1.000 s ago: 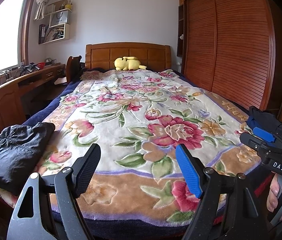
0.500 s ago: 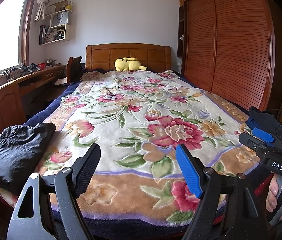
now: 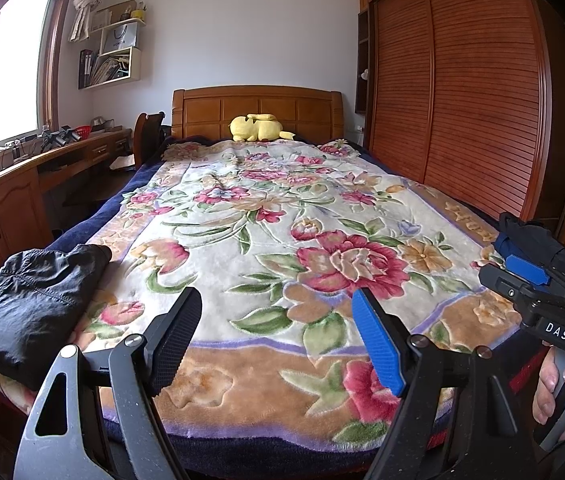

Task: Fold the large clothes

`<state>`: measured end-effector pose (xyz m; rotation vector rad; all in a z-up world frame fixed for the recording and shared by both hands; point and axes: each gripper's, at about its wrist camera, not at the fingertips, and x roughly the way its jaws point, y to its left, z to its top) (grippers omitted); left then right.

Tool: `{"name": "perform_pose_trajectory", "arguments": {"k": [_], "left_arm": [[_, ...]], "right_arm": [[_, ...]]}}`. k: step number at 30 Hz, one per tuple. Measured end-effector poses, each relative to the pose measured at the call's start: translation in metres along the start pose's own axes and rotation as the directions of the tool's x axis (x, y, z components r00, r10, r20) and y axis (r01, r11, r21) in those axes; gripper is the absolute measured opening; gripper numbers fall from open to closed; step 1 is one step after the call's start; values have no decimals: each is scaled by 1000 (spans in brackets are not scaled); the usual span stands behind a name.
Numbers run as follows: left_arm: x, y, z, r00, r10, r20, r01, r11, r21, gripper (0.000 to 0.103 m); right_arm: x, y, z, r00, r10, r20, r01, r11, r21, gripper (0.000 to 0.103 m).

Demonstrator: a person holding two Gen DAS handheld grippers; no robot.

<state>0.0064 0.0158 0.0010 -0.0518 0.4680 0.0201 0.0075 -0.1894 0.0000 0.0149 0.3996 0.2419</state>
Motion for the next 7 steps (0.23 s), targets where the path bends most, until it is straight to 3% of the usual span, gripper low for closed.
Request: {"name": "perform_pose_trajectory", "arguments": {"k": [7], "left_arm": [[0,0,0,1000,0,0,0,1000,0,78]], "right_arm": [[0,2,0,1000,-1,3,1,1000,2,79]]}}
